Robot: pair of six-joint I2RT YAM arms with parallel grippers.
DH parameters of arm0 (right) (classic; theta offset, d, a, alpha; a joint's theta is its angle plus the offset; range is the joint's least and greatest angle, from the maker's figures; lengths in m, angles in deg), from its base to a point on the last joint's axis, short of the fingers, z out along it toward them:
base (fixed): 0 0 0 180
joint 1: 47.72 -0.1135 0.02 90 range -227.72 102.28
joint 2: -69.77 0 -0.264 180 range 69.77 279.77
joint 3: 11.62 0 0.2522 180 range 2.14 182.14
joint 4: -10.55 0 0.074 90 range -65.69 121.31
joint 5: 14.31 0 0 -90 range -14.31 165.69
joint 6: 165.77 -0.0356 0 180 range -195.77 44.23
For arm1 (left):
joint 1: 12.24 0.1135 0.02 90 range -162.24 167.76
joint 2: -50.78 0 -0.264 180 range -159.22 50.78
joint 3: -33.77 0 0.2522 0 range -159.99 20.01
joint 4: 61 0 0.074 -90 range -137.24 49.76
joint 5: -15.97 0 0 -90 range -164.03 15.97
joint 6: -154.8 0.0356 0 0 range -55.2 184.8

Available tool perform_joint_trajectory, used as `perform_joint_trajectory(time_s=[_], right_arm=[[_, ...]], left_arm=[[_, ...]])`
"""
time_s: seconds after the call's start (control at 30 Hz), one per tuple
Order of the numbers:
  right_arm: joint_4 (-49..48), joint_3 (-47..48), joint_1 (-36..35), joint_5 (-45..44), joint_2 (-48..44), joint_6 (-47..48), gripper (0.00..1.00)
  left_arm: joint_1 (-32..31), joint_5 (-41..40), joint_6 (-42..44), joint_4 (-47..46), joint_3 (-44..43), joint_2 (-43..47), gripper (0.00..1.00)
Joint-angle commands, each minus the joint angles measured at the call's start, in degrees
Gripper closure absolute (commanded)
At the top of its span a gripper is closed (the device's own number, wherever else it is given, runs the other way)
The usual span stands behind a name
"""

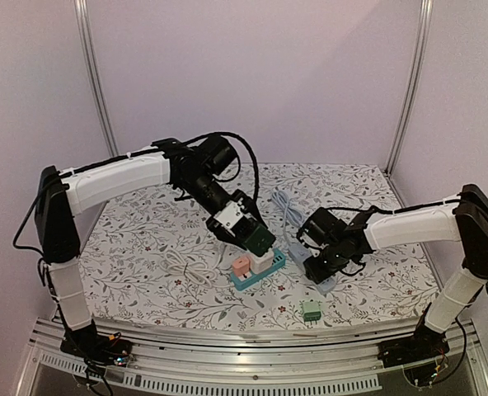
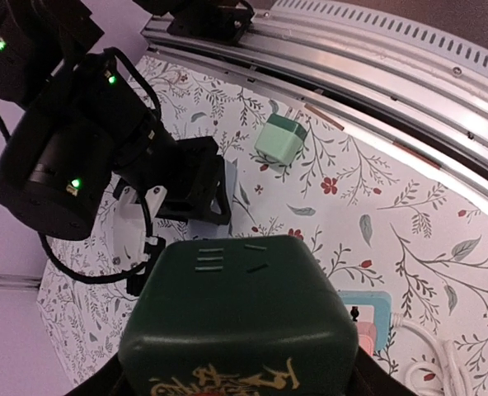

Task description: Insert the plug

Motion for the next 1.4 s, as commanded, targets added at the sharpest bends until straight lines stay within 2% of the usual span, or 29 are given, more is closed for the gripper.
perform_joint_trajectory(time_s=[0.0, 0.1, 0.13, 0.17, 0.27, 0.47, 0.57, 0.77, 0.97, 1.07, 1.1, 1.17, 1.27, 1.37], right_arm=[[1.20, -2.59, -3.69, -1.68, -1.01, -1.53, 0.66], [1.81, -4.38, -4.90, -3.44, -1.95, -4.73, 0.64], [1.96, -5.01, -5.12, -4.06, -2.48, -5.50, 0.57], [2.52, -5.28, -5.12, -5.05, -3.41, -6.43, 0.45], [2.62, -6.53, -5.11, -7.96, -7.62, -8.47, 0.24], [0.77, -9.06, -5.10, -6.24, -17.81, -8.26, 0.02], [1.19, -9.59, -5.07, -6.78, -21.03, -8.49, 0.01], [1.82, -11.62, -2.37, -11.97, -26.50, -12.89, 0.02], [-7.88, -14.84, 2.89, -8.94, -27.91, -15.12, 0.28], [-9.68, -12.53, 5.40, -8.43, -23.32, -13.94, 0.34], [-10.96, -11.74, 6.23, -6.87, -20.96, -13.39, 0.35], [-15.39, -11.23, 7.48, 1.69, -16.42, -12.42, 0.33], [-20.71, -10.38, 7.65, 13.56, -10.54, -10.70, 0.24], [-21.49, -9.16, 7.67, 16.49, -5.81, -9.31, 0.18]], left_arm=[[-0.83, 0.47, 4.68, 6.60, -3.79, -2.97, 1.00], [-1.42, 0.32, 5.67, 7.71, -4.86, -4.52, 1.00], [-1.62, 0.18, 5.96, 8.19, -5.30, -5.01, 1.00], [-1.86, 0.00, 6.28, 8.48, -5.77, -5.53, 1.00], [-2.56, 0.01, 7.18, 9.56, -7.58, -7.17, 1.00], [-3.63, 0.58, 7.65, 17.04, -19.31, -14.71, 1.00], [-4.32, -0.58, 7.94, 19.44, -25.73, -18.83, 1.00], [-5.10, -2.76, 7.71, 18.57, -31.10, -23.68, 1.00], [-5.96, -5.03, 7.03, 16.90, -33.75, -26.42, 1.00], [-5.99, -4.78, 7.01, 17.31, -32.70, -26.11, 1.00], [-5.99, -4.90, 6.94, 17.44, -32.06, -25.83, 1.00], [-5.94, -5.34, 6.89, 17.43, -30.39, -24.96, 1.00], [-5.77, -6.04, 6.87, 17.46, -27.61, -22.92, 1.00], [-5.27, -5.97, 7.08, 17.41, -25.14, -20.85, 1.00]])
